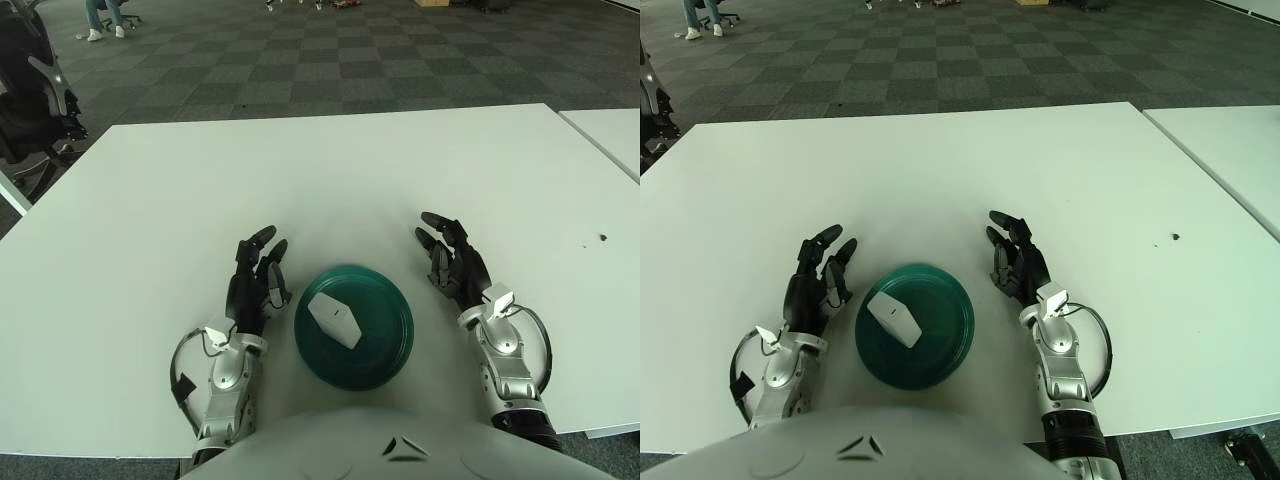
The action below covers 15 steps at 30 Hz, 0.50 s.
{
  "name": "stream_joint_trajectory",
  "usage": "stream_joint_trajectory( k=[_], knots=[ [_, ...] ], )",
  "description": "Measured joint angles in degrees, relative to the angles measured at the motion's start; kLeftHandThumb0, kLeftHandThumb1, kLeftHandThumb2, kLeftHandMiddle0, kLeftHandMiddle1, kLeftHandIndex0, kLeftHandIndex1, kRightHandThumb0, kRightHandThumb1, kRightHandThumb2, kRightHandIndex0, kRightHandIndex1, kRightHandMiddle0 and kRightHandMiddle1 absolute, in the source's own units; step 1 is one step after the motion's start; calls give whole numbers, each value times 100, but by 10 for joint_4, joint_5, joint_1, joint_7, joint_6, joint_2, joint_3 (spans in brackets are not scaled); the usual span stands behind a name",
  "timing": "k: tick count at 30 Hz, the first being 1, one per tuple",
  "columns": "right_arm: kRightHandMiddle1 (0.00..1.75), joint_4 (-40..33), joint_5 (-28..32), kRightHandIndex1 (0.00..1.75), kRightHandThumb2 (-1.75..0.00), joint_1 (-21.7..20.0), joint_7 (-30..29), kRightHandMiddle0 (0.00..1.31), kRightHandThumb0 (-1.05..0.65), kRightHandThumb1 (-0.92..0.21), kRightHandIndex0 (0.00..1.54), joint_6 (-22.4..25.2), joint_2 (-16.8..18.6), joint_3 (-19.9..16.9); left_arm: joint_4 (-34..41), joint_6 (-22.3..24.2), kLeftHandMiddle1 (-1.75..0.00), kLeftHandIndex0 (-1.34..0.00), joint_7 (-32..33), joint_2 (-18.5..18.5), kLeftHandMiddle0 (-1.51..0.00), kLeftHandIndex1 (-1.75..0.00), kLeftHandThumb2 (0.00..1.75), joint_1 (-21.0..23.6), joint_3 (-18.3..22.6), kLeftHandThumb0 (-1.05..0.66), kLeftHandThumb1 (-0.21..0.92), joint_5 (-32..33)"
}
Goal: Put the charger into the plate.
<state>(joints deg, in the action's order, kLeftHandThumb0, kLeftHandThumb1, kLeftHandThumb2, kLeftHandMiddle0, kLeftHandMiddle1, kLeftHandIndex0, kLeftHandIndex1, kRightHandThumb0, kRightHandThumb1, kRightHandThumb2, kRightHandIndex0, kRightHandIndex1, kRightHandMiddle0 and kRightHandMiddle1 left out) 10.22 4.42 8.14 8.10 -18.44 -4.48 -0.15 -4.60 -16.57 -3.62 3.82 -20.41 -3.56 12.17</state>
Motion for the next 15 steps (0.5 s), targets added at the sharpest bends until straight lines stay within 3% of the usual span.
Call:
stream_joint_trajectory(
  k=[5, 15],
  knots=[
    [93, 10, -7, 4, -86, -1, -15, 0, -93, -92, 38, -9, 14, 2, -1, 1, -31, 0, -3, 1, -32, -89, 105, -1, 9, -88, 92, 0],
    [76, 24, -25, 1, -87, 4, -39, 0, -90, -92, 34, -20, 29, 5, -2, 3, -24, 0, -7, 3, -34, -86, 106, -1, 14, -89, 92, -9]
  ],
)
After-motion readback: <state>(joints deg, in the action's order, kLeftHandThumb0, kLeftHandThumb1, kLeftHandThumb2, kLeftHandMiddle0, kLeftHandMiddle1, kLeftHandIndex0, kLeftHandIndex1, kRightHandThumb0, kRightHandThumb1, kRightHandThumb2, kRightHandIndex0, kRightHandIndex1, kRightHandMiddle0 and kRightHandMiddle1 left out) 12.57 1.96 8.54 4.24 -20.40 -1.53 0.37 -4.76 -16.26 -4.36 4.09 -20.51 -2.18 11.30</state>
